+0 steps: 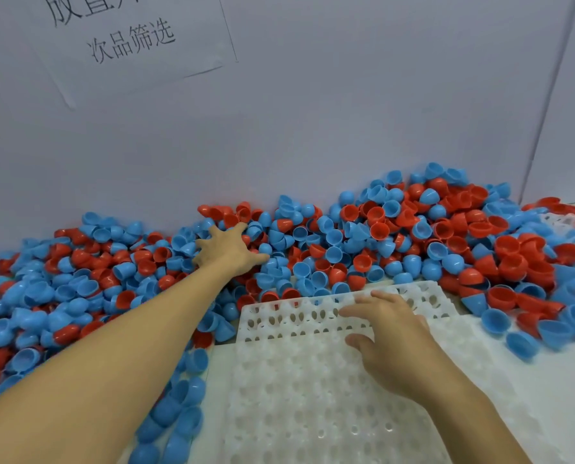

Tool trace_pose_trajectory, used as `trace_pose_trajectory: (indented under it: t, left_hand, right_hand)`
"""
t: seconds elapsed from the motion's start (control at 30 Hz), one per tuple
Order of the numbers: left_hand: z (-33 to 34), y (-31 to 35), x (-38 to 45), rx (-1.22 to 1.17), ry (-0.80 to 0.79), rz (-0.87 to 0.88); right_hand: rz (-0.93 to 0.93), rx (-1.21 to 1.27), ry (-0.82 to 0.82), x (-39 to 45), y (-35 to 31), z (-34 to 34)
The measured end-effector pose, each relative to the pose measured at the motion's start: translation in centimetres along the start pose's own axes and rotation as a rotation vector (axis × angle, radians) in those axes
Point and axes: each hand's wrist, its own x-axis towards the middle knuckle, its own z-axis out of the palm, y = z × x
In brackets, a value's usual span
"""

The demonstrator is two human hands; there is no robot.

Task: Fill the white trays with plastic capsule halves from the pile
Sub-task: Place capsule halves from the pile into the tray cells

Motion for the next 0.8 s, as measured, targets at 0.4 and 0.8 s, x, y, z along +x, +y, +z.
trace_pose_trajectory:
  t: [0.4,0.8]
  left_hand:
    - [-3.6,-1.7,-0.1,-1.249,0.157,-0.232]
    - [-3.2,0.5,-14.5,-2.258,-0.164,-0.049]
  right_hand:
    - [0.000,0.009,0.007,0.1,0.0,0.1]
    - [0.001,-0.005,-0.001,0.2,-0.2,-0.2]
